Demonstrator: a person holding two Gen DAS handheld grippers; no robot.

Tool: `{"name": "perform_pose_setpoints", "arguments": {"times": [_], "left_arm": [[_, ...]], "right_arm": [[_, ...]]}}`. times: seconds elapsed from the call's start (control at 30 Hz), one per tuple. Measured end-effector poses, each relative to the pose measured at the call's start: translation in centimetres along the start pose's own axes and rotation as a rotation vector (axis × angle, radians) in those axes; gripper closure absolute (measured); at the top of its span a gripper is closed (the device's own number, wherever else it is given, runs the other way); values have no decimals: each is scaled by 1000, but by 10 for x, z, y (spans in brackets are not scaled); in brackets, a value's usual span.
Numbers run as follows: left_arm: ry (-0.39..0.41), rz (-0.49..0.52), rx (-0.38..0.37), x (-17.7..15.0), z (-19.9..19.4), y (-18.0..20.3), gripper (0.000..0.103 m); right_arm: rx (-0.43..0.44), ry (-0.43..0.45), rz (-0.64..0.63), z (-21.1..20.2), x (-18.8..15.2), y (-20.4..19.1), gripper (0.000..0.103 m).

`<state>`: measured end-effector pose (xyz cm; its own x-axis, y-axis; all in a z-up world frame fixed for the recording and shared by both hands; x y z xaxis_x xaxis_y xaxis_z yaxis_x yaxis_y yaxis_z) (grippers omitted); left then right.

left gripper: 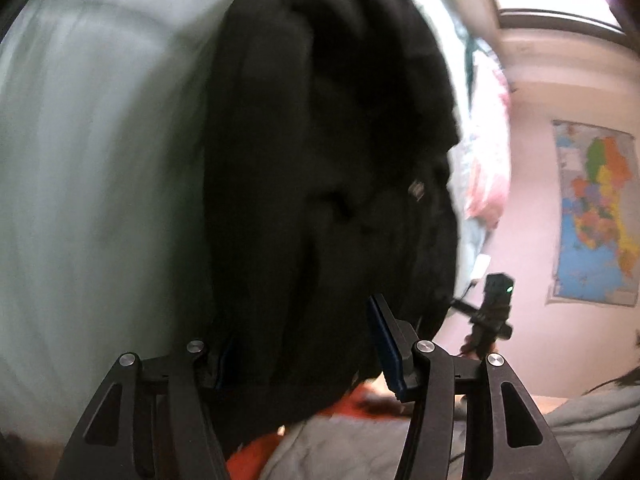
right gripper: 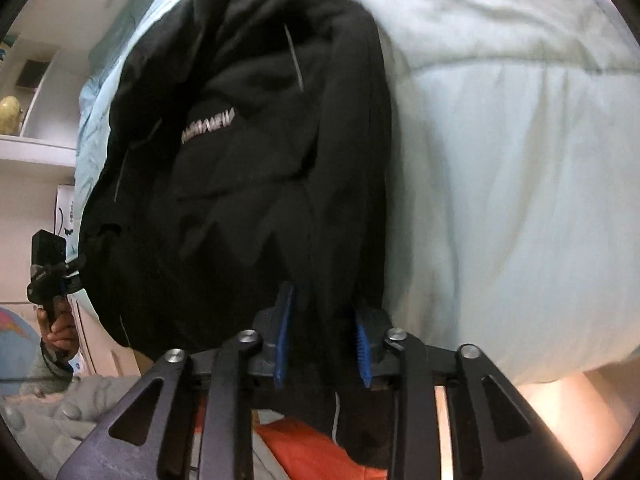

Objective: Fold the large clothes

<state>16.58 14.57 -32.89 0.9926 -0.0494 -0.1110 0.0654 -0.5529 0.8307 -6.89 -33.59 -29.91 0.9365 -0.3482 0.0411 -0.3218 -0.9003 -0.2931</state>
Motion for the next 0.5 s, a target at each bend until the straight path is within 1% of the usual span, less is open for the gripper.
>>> {"name": "perform_pose_setpoints", "arguments": {"times": [0.07, 0.13, 0.2, 0.23, 0.27, 0.3, 0.37, 0.4, 0.47, 0.5], "left_arm": [[-14, -59, 15, -17, -1, -18, 44], [-12, -120, -7, -29, -2, -30, 44], [-1, -142, 17, -35, -3, -35, 48], [5, -139, 17, -34, -2, -32, 62], [15, -120, 18, -30, -4, -26, 81], [29, -103, 17, -25, -7, -20, 86], [82, -65, -23, -10, -18, 0, 89], [101, -57, -45, -4, -22, 8, 89], [137, -30, -117, 12, -30, 30, 89], [160, -9, -173, 24, -36, 46, 89]], "right_arm": [[-20, -30, -9, 7, -17, 4, 58], [-22, -68, -8, 15, -30, 5, 57], [-23, -108, 2, 18, -39, 10, 57], [-16, -104, 9, 15, -39, 12, 61], [-3, -91, 13, 9, -37, 13, 78], [-2, -79, 10, 2, -33, 12, 81], [1, -39, -6, -8, -21, 7, 83], [17, -10, -9, -17, -12, 3, 84], [58, 46, -5, -39, 6, -2, 84], [79, 73, -2, -48, 16, -5, 84]]}}
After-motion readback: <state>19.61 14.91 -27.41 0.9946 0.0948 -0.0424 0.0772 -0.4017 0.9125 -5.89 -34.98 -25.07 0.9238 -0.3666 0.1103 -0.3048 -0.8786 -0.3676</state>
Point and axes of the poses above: each gripper's, at about its wrist camera, not at the fingertips, and z roughly the way its jaws point, y to its right, x to its top, the point moved 7 cm from there along z, roughly the way its jaws point, and after that the axes turned 12 degrees about -x, right-handed, at the moved point
